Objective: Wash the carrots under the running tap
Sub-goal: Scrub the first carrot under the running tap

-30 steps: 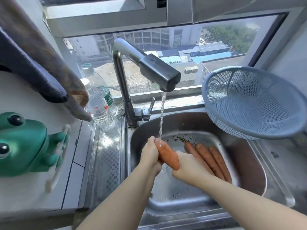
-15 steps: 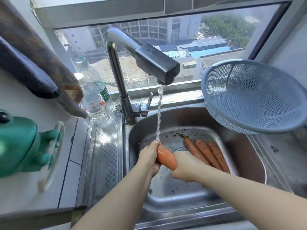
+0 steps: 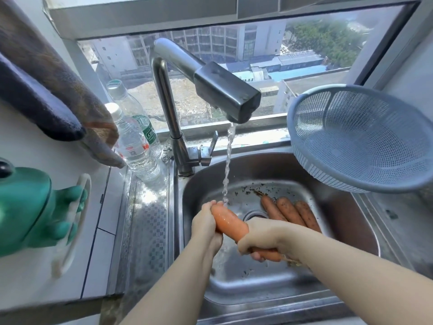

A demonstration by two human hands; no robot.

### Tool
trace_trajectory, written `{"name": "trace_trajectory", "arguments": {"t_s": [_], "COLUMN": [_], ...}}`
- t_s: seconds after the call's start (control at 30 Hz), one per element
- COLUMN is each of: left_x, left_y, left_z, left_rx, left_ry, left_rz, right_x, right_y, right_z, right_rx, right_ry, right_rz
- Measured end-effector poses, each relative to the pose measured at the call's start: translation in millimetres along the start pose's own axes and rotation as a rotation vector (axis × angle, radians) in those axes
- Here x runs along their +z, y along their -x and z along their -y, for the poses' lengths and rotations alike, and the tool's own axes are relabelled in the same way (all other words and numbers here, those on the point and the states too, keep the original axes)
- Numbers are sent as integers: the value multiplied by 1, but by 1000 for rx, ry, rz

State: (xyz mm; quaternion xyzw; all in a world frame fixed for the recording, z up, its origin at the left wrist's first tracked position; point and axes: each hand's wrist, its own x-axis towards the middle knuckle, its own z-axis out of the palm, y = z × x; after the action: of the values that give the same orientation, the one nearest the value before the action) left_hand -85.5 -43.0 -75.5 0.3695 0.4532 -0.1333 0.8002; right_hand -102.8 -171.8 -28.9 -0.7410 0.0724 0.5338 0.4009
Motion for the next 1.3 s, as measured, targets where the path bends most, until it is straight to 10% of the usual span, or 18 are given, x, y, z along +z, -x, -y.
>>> {"name": "trace_trajectory", "arguments": {"t_s": [0.13,0.57,0.77,1.03,1.3], "left_x": [-2,20,17,6,20], "left_y": [0,7,6,17,12], "left_z": [3,23,8,-6,-10], "left_rx": [-84,177,61,-138,-39], "left_ry": [164,-208,-147,183,1], "left_rz": [239,-191,5,351,117], "right_x": [-6,16,2,-2,2], "right_y": [-1,3,3,19,8], "right_z": [-2,-1,1,2,15], "right_rx": [-7,-167,-109,-80,-76], "right_ry": [-303,843,538,-544,45], "right_rz": [185,-627,-395,279,-195]}}
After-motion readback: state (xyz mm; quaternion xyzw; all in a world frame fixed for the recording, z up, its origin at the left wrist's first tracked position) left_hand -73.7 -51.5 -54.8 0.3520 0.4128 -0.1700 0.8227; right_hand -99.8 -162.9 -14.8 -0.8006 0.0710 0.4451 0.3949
